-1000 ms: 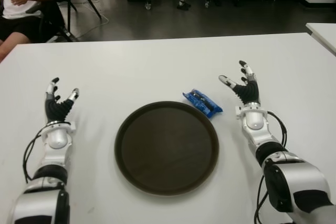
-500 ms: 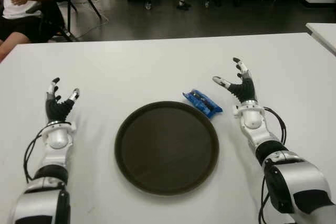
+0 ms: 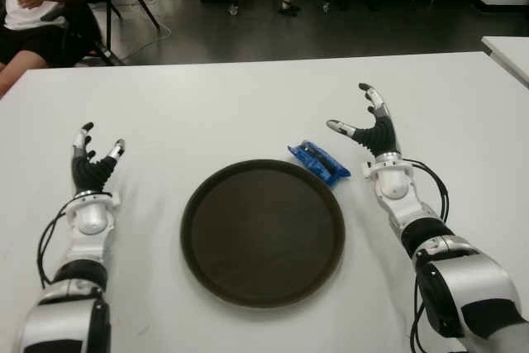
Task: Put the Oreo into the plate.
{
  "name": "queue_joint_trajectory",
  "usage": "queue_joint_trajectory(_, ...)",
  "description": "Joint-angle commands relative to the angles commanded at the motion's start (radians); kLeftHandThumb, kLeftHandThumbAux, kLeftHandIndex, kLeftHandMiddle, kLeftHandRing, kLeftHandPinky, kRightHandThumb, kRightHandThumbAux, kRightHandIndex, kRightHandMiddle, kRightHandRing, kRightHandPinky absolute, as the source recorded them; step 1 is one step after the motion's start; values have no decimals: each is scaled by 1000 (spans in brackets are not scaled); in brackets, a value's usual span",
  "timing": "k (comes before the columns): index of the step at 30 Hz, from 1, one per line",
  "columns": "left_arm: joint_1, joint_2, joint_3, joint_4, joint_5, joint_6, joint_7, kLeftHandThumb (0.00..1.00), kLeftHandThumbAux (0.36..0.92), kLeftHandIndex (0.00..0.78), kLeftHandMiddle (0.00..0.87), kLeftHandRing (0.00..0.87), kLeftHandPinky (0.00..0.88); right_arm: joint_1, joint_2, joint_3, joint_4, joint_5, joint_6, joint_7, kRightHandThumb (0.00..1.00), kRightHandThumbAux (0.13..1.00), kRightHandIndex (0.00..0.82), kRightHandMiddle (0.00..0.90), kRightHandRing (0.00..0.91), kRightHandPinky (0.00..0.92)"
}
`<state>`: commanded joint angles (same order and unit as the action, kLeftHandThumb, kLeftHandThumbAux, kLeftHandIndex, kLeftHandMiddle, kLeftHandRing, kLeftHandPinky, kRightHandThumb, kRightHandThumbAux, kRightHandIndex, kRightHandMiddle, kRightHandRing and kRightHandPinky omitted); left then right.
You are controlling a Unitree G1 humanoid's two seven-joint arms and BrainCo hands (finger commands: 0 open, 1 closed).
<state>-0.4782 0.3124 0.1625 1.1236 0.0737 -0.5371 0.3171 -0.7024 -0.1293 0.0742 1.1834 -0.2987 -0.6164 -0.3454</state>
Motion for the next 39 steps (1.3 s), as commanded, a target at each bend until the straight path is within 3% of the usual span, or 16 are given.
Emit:
queue_joint_trajectory(25,0,3,-2,0,0,-2,-1,0,679,7,0,0,0,46,7,46,-127,-15,25,55,0,648,0,0,0,0)
queue_joint_trajectory(39,0,-1,5,3,-13,-7,-18,0,670,4,0,0,0,62,1,79,-187,-52,134,52,0,652,0,0,0,0)
